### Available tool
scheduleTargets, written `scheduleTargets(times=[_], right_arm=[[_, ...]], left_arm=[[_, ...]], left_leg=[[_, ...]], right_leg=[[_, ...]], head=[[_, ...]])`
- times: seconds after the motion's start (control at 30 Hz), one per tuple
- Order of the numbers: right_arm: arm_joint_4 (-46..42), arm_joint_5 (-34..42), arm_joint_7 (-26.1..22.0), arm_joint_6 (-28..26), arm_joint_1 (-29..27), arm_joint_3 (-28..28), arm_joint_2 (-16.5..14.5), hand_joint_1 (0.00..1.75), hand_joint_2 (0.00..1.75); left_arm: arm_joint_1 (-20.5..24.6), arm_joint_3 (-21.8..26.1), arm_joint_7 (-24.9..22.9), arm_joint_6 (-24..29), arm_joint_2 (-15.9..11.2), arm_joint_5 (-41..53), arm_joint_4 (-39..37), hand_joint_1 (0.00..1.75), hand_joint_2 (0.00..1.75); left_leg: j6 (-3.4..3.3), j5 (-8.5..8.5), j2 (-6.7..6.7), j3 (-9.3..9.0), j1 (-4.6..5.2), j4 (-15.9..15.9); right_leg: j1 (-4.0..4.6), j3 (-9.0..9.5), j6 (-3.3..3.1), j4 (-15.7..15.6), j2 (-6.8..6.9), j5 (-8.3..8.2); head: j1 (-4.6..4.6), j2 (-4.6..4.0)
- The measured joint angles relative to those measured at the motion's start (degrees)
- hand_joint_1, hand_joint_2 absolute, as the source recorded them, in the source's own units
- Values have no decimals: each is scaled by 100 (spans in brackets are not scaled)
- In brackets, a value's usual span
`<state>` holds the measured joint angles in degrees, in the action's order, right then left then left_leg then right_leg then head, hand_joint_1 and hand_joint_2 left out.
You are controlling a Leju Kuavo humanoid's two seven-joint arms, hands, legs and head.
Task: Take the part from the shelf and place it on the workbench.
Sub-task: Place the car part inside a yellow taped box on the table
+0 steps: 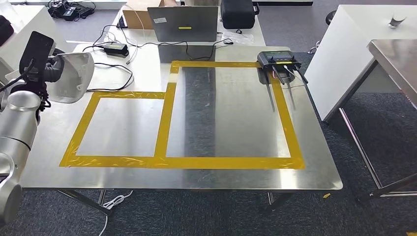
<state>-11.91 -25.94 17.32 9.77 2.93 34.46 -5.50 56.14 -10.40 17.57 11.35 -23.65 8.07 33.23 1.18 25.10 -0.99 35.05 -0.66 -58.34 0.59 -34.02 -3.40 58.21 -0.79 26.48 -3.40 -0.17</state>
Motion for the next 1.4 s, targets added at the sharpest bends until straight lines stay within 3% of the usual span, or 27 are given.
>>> scheduleTargets(times=[0.17, 0.23, 0.33, 0.37, 0.67, 0.87, 1.0, 1.1, 1.23, 1.4], right_arm=[[0, -49, 1, 0, -5, -2, 21, 0, 175], [0, -76, 0, 0, -14, -3, 36, 0, 175], [0, -138, 0, 0, -54, -10, 81, 0, 175], [0, -153, 0, 0, -73, -12, 102, 0, 175], [2, -297, 0, 0, -196, -42, 272, 0, 175], [4, -407, 1, 0, -229, -57, 318, 0, 175], [5, -499, 0, 0, -233, -103, 328, 0, 0], [7, -578, 0, 0, -232, -179, 334, 0, 0], [7, -637, -1, 0, -227, -236, 356, 0, 0], [7, -625, 0, 0, -221, -278, 369, 0, 0]], left_arm=[[209, -433, -110, 828, 424, 516, -836, 175, 175], [230, -572, -217, 1034, 519, 773, -1021, 175, 175], [249, -888, -433, 1576, 618, 1366, -1250, 175, 175], [249, -984, -466, 1719, 642, 1479, -1308, 175, 175], [54, -1373, -376, 2478, 863, 1722, -1665, 175, 175], [-215, -1585, -364, 2482, 992, 1753, -1784, 175, 175], [-331, -1655, -373, 2479, 1024, 1784, -1840, 0, 175], [-452, -1664, -410, 2515, 1042, 1771, -1876, 0, 175], [-567, -1664, -542, 2497, 1056, 1773, -1913, 0, 0], [-494, -1739, -1058, 2243, 910, 2126, -1948, 0, 0]], left_leg=[[-73, 10, 6, -6, 28, -3], [-86, 13, 15, -6, 38, -7], [-102, 19, 25, -5, 50, -14], [-105, 19, 25, -6, 51, -14], [-106, 16, 28, -17, 46, 1], [-104, 15, 30, -20, 43, 5], [-104, 16, 31, -21, 43, 7], [-104, 16, 30, -21, 43, 8], [-104, 16, 28, -21, 43, 8], [-100, 12, 31, -21, 39, 8]], right_leg=[[-24, 29, 48, -45, -1, -19], [-37, 31, 131, -59, -3, -25], [-62, 37, 310, -73, -6, -22], [-65, 38, 332, -74, -6, -21], [-63, 34, 334, -65, -5, -16], [-53, 32, 329, -60, -7, -12], [-53, 33, 325, -60, -6, -9], [-53, 33, 325, -60, -6, -9], [-53, 36, 326, -59, -5, -7], [-49, 33, 325, -56, -6, -8]], head=[[1, 0], [0, 0], [-1, 0], [-1, 0], [-3, 0], [-3, 0], [-2, 0], [-2, 0], [-2, 0], [-1, 0]])
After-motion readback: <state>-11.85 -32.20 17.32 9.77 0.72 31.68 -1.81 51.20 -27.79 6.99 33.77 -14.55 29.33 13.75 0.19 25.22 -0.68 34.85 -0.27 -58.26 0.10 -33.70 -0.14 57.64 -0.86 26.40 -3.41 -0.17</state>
